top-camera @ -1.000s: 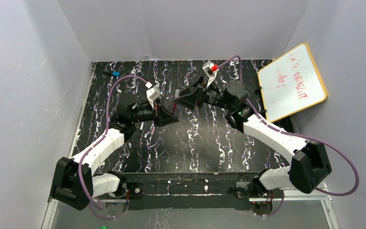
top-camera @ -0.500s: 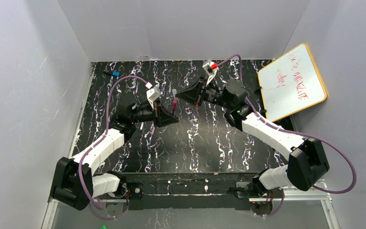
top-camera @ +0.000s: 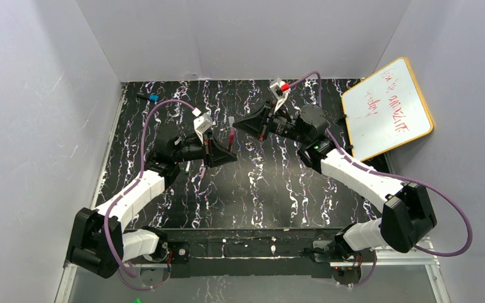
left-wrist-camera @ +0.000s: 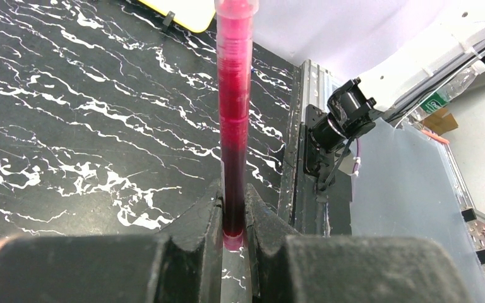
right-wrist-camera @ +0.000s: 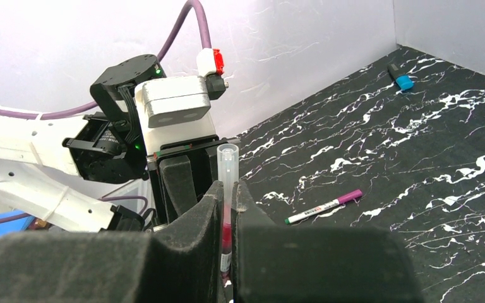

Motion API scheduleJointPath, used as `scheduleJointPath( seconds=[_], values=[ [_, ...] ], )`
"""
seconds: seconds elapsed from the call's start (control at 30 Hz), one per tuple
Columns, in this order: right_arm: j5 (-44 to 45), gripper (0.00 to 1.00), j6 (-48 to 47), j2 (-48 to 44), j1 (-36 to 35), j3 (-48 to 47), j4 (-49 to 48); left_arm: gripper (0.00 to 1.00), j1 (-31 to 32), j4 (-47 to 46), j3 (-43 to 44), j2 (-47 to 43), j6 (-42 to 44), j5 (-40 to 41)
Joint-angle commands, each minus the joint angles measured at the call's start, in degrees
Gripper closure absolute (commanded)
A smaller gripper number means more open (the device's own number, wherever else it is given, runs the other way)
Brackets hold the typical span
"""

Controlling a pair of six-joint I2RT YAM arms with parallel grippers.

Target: Insert the pens into the pen caps

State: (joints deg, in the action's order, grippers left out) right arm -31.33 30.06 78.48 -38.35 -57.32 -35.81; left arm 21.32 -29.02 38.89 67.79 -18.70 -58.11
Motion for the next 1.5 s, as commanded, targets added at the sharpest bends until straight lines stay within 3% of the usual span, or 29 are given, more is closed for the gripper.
scheduleJointPath(
  seconds=[0.0, 0.7, 1.07, 1.47],
  values=[
    [-1.19, 0.99, 0.76, -2.27, -0.5, 1.26, -2.5, 1.0, -0.05, -5.62, 1.07, -1.37, -3.04, 0.33],
    [-3.73, 0.99, 3.94, -2.91, -0.51, 5.81, -4.4, 1.0, -0.05, -12.29, 8.9, 2.32, -7.57, 2.33],
    [-6.12, 0.99, 3.45, -2.63, -0.75, 7.49, -1.62, 1.0, -0.05, -4.94, 12.44, 3.94, -2.16, 0.74],
    [-5.43, 0.99, 0.62, -3.37, -1.88, 9.05, 3.65, 1.0, -0.06, -2.79, 14.84, 5.13, 0.11, 0.89]
  ],
)
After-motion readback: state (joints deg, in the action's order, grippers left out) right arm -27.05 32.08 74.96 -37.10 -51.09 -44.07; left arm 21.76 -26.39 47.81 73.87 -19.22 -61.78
